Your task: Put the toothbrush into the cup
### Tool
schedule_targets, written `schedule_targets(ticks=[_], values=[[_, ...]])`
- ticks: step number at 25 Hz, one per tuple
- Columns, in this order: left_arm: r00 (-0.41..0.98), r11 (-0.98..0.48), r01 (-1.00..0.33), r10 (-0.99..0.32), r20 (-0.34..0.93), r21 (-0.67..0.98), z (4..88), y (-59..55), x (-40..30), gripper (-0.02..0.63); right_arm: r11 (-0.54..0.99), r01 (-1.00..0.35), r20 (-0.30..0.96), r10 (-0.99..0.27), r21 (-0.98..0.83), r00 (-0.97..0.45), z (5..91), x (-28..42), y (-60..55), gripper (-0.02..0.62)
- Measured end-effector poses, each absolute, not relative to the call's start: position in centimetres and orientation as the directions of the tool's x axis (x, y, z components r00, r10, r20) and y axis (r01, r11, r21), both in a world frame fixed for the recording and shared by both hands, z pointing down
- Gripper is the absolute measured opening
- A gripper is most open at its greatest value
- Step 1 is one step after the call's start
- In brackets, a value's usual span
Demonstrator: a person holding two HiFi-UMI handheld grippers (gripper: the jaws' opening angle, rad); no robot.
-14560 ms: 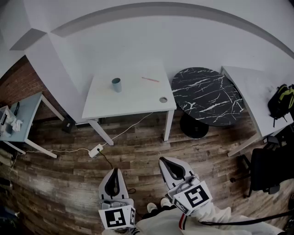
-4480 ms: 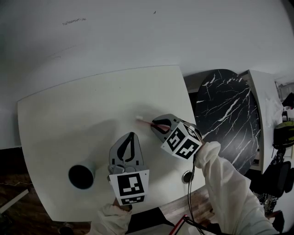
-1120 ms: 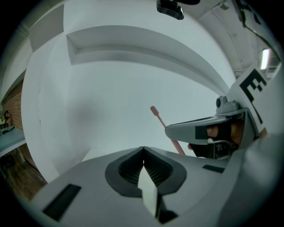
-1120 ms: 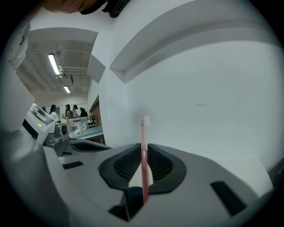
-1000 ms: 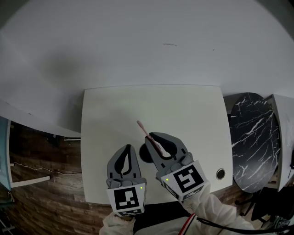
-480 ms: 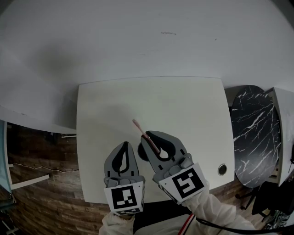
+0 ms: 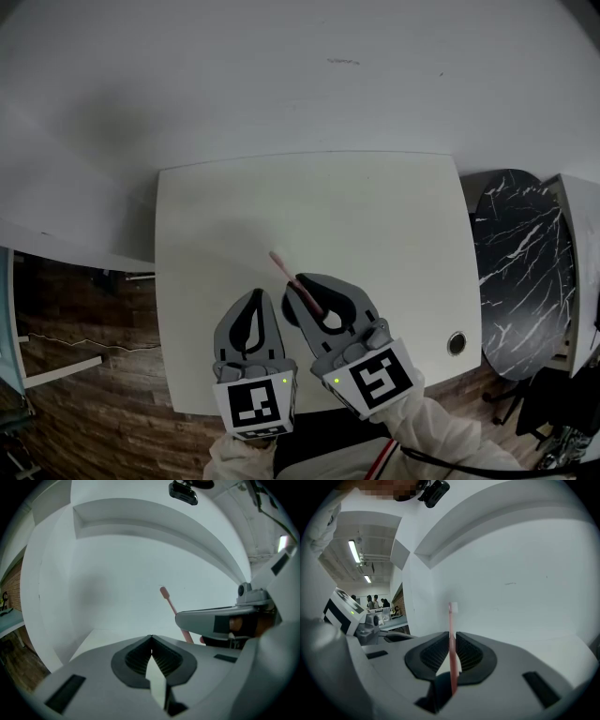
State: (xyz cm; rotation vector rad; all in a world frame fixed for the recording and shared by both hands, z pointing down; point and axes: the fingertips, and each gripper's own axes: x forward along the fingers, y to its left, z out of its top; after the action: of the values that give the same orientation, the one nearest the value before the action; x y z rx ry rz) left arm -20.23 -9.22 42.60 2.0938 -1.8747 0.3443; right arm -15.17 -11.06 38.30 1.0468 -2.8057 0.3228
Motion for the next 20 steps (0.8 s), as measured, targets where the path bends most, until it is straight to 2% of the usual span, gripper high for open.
schedule_targets(ticks=[20], values=[[0.154,-0.136,-0.988,-0.909,0.388,0.074,44.4,-9.2,-18.9,0.009,0.694,-0.714,0.247,-0.677,-0.098,-0.693,40.9,-13.3,-10.5,0.051]])
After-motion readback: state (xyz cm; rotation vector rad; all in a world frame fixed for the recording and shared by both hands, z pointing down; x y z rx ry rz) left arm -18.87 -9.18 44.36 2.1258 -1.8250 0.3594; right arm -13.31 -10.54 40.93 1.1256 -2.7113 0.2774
